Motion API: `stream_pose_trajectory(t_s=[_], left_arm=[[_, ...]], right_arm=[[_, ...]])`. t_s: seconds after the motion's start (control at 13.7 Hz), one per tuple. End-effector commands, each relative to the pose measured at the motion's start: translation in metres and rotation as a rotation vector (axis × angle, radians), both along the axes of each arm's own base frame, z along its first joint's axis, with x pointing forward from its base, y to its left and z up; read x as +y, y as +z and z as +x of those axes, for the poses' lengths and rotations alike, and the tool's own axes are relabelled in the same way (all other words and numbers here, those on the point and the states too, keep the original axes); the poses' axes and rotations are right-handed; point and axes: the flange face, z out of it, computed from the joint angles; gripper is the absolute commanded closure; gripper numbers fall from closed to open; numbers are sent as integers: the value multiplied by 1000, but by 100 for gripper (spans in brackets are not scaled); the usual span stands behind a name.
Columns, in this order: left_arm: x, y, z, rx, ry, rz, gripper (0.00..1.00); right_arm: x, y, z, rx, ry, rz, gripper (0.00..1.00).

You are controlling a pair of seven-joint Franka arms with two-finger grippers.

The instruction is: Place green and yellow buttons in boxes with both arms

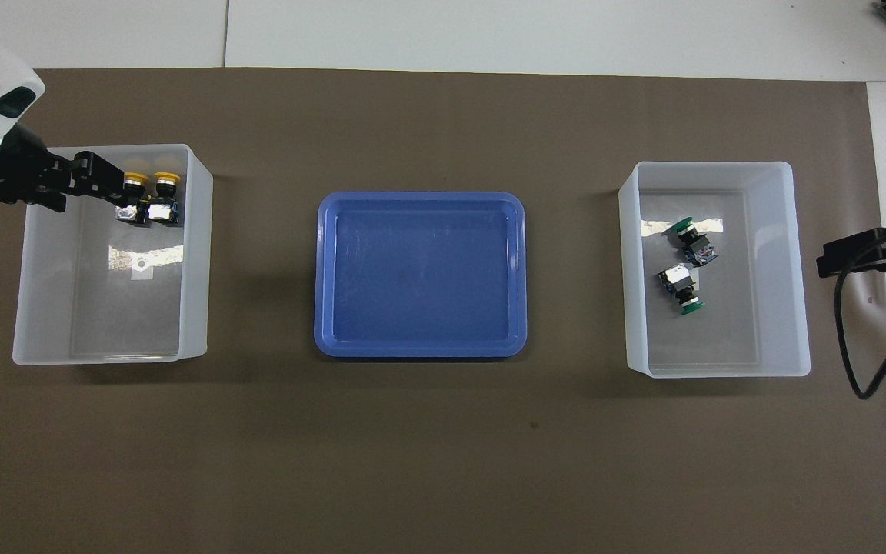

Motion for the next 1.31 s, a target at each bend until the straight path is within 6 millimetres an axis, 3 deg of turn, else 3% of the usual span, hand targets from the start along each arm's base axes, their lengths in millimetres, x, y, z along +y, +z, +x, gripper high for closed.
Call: stream_pose_trajectory(t_s=[0.0, 0.22, 0.51, 1.24], left_arm=[[-12, 53, -33, -4, -5, 37, 14], [-21, 81, -63, 22, -21, 49, 13], [-46, 73, -107, 56, -55, 113, 2], [-42, 86, -96, -52, -36, 95, 0]], right_arm=[[0, 0, -7, -13, 10, 1, 0], [-1, 0, -7, -13, 8, 0, 0], [-1, 0, -7, -13, 8, 0, 0], [-1, 0, -7, -13, 10, 1, 0]])
